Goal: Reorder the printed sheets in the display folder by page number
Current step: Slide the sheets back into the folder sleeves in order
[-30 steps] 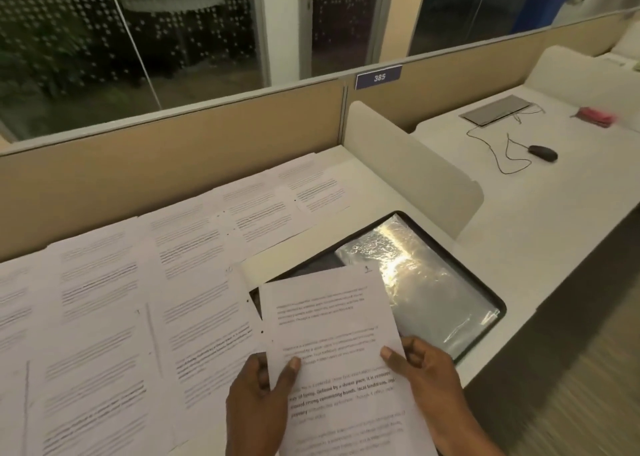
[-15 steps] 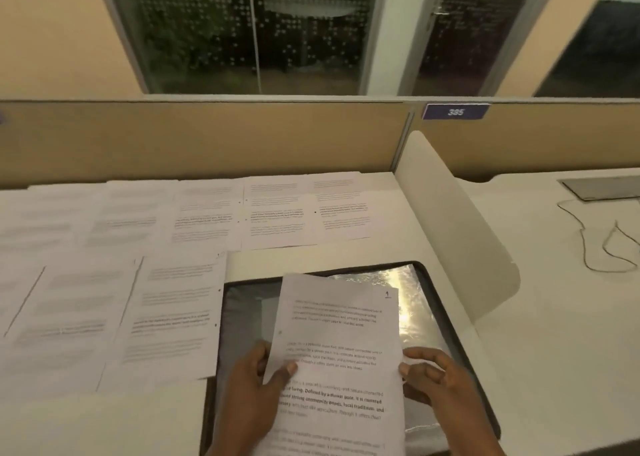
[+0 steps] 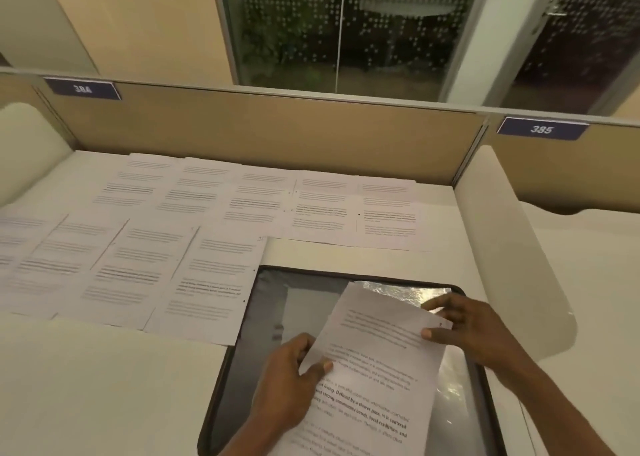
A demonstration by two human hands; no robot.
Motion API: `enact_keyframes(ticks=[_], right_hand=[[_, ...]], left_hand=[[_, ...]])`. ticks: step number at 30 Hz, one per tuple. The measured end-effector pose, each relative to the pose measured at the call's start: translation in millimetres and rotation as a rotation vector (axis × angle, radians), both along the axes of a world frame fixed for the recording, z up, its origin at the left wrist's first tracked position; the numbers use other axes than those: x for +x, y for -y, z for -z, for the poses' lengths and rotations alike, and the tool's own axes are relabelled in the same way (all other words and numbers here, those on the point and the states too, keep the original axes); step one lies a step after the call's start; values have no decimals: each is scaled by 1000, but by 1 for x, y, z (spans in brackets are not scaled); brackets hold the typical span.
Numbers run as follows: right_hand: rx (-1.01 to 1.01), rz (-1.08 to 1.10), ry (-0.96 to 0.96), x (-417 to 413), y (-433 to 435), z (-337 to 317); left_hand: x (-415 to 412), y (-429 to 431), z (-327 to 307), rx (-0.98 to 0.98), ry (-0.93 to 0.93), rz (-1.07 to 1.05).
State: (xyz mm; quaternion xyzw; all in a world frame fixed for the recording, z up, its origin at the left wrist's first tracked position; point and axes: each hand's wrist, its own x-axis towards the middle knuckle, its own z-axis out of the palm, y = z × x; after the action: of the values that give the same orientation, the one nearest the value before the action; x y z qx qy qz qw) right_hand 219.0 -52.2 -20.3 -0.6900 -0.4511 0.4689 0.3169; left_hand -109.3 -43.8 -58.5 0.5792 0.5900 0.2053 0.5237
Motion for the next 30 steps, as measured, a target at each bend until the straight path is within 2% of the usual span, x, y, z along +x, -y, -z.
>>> enact_keyframes(ticks=[3,8,12,18,20,25,30], right_hand=[[-41,-247,260,5,-25,1],[-121,-460,547,6,-55,-2],[-190,-531,523,9,-78,-1],[-239,-620,478,21,-120,5],[-196,-650,514,31,-139,1],[-2,-692,666,72,-202,-16],[121,-721,676,121,-261,-25]], left_hand=[[8,-14,6,-10,30,25],[26,-29,21,6,19,113],[41,-35,29,52,-22,148],[65,-40,35,4,56,77],[75,-41,38,14,33,6],[102,-28,57,24,-163,-209],[143,0,71,-39,-166,-387]])
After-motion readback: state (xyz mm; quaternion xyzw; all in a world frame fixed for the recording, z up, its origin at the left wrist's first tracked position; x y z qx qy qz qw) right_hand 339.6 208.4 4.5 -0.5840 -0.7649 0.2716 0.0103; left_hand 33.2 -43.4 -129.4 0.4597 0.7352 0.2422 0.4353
